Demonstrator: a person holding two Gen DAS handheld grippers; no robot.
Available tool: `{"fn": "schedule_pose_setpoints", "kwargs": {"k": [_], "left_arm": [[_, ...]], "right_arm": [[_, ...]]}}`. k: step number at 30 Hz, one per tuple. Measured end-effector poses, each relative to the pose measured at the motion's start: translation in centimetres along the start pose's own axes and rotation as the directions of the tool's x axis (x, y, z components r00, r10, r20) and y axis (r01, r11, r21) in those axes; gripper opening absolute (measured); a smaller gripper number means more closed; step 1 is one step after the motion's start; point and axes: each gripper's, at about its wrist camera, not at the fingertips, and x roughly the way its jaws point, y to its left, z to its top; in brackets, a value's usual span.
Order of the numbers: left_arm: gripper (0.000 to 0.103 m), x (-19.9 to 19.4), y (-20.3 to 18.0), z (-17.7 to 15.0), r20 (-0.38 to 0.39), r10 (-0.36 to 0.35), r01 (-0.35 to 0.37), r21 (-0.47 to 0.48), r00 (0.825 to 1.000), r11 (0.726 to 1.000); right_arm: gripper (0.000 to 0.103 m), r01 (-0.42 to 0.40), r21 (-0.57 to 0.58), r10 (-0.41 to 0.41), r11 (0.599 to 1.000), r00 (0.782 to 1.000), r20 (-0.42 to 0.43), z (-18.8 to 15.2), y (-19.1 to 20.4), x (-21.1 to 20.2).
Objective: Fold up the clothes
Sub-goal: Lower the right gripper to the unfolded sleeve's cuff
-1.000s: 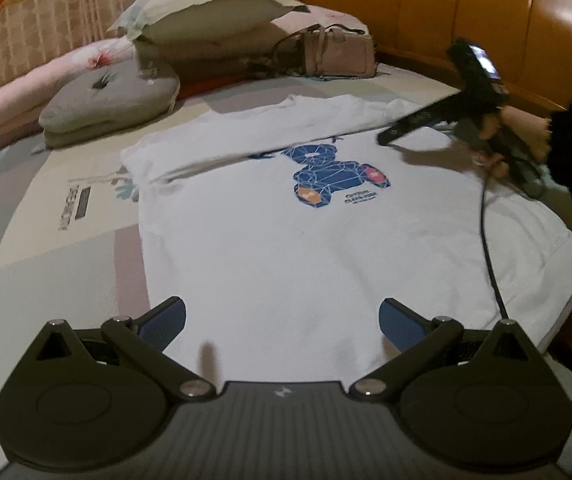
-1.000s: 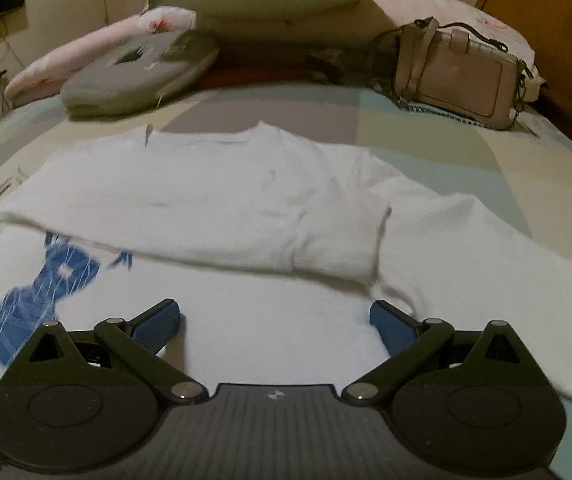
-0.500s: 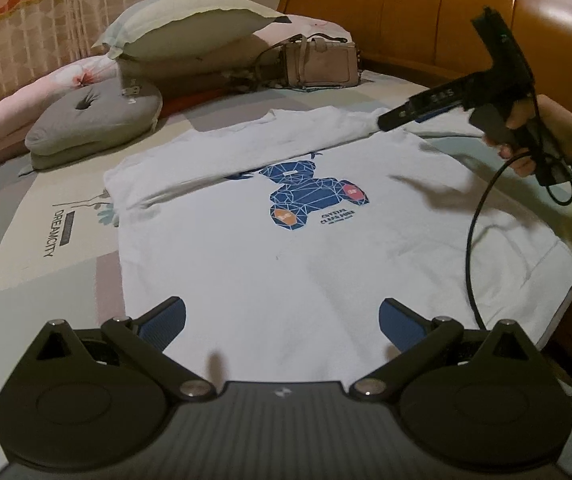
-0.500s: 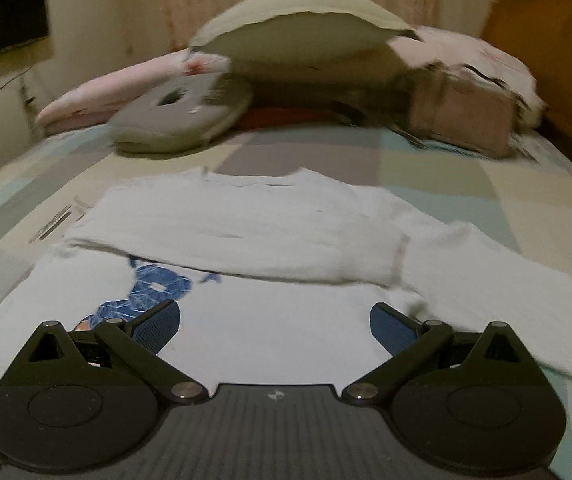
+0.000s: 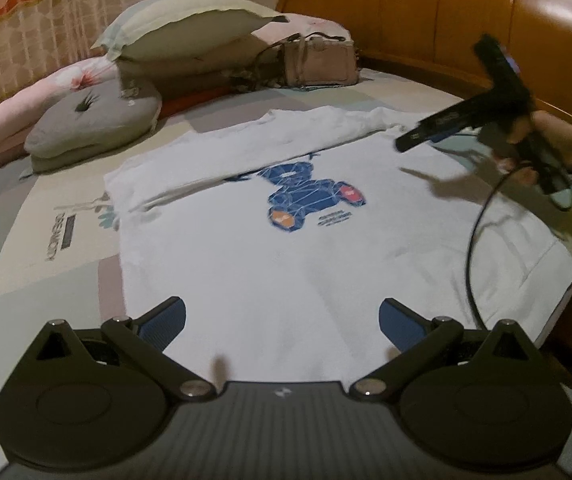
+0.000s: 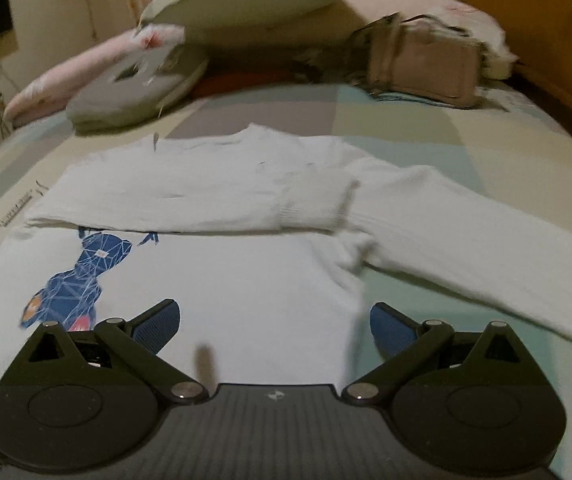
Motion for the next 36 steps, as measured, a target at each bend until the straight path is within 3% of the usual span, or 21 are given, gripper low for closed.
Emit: {"fn": "schedule_pose_setpoints", "kwargs": {"k": [8, 13, 16, 20, 29, 36], "left_arm": [[0.102, 0.4, -2.3, 0.5, 0.006, -0.038, 0.038, 0.042, 0.999, 0.998], [0.102, 0.7, -3.1, 1.0, 0.001, -0.042, 0.042, 0.049, 0.999, 0.998], [0.102, 1.0, -3.4, 1.1, -0.012, -0.047, 0.047, 0.048, 0.999, 0.998], [0.102, 1.6, -4.0, 1.2, -0.034, -0.048, 0.049, 0.047, 0.998, 0.998], [0.102, 2.3, -5.1, 1.7, -0.051, -0.043, 0.047, 0.066, 0.998, 0.997], [0.102, 2.8, -5.7, 2.4, -0.051, -0.042, 0.047, 0.090, 0.998, 0.995]], "right_arm": [[0.103, 0.127, 0.190, -0.145, 0.974, 0.986, 0.086, -4.4, -6.8, -7.5], [0.103, 0.216, 0.360, -0.293, 0.907, 0.940, 0.174, -6.7, -12.3, -9.7], [0.103, 0.238, 0.438, -0.343, 0.867, 0.922, 0.177, -7.2, -15.6, -9.5], [0.103, 0.215, 0.533, -0.335, 0.818, 0.932, 0.138, -7.1, -19.3, -8.0], [0.103, 0.235, 0.505, -0.363, 0.830, 0.916, 0.170, -6.4, -21.3, -6.5], [0.103, 0.184, 0.538, -0.345, 0.822, 0.913, 0.215, -6.1, -22.8, -6.4]]}}
